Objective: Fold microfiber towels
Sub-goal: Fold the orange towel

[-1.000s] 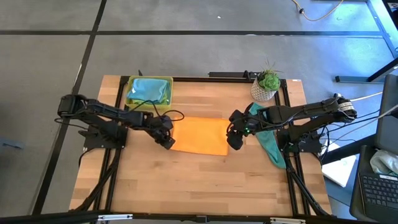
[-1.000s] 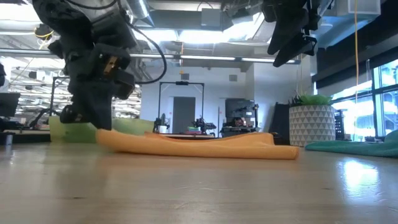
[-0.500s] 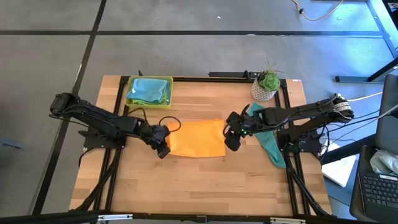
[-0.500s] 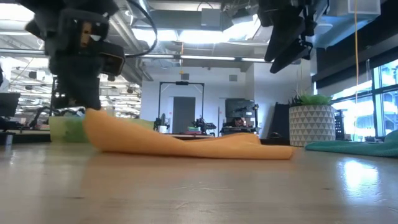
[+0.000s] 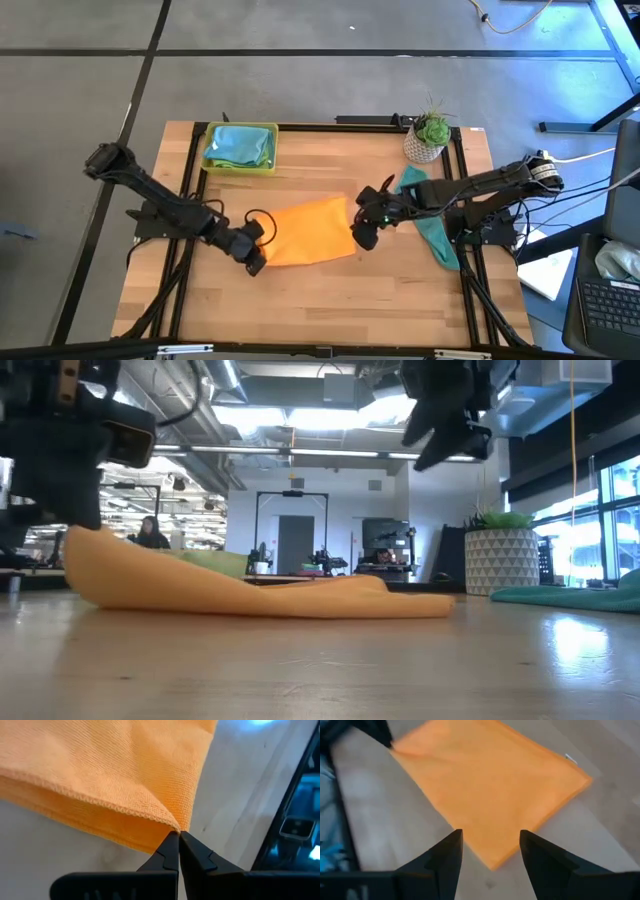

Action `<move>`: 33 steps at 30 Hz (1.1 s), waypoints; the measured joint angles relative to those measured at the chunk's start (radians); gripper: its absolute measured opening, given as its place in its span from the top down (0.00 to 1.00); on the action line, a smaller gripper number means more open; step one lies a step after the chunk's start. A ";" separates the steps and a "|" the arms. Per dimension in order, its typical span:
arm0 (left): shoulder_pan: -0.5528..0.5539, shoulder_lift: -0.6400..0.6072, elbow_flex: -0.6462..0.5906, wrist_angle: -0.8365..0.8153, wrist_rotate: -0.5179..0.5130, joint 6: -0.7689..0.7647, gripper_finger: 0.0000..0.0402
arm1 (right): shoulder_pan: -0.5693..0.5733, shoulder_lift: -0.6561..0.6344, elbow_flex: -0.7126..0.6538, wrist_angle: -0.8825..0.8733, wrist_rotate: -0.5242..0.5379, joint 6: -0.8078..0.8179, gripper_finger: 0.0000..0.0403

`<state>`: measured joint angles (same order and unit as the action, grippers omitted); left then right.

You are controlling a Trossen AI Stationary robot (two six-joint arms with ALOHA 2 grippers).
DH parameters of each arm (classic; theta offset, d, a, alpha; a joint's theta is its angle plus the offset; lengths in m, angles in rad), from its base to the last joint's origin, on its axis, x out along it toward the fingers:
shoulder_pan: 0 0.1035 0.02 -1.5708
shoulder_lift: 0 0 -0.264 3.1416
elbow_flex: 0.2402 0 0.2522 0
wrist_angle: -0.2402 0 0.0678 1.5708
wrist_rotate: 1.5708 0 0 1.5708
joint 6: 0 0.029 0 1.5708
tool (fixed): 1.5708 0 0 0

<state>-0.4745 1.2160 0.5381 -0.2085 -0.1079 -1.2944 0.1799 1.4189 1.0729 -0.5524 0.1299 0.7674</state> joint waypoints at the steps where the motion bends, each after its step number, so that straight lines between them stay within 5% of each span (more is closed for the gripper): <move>1: -0.020 0.002 0.000 0.001 -0.025 -0.040 1.00 | 0.007 0.000 0.000 0.019 0.000 0.010 0.51; 8: -0.124 0.002 0.000 0.001 -0.162 -0.253 0.93 | 0.042 0.073 0.000 0.055 -0.009 0.013 0.51; 13: -0.160 0.017 0.000 0.001 -0.172 -0.337 0.87 | 0.043 0.201 0.000 0.104 -0.096 0.012 0.51; 20: -0.215 0.060 0.000 0.078 -0.160 -0.426 0.84 | 0.049 0.310 0.002 0.383 -0.256 0.045 0.51; 26: -0.267 0.010 0.000 0.068 -0.168 -0.401 0.85 | 0.082 0.317 0.128 0.388 -0.181 0.061 0.59; 33: -0.312 -0.147 0.000 0.032 -0.364 -0.310 0.85 | 0.067 0.385 0.380 0.137 -0.054 -0.102 0.59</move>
<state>-0.7860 1.0687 0.5385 -0.1765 -0.4715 -1.6042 0.2466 1.8040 1.4531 -0.4152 0.0757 0.6657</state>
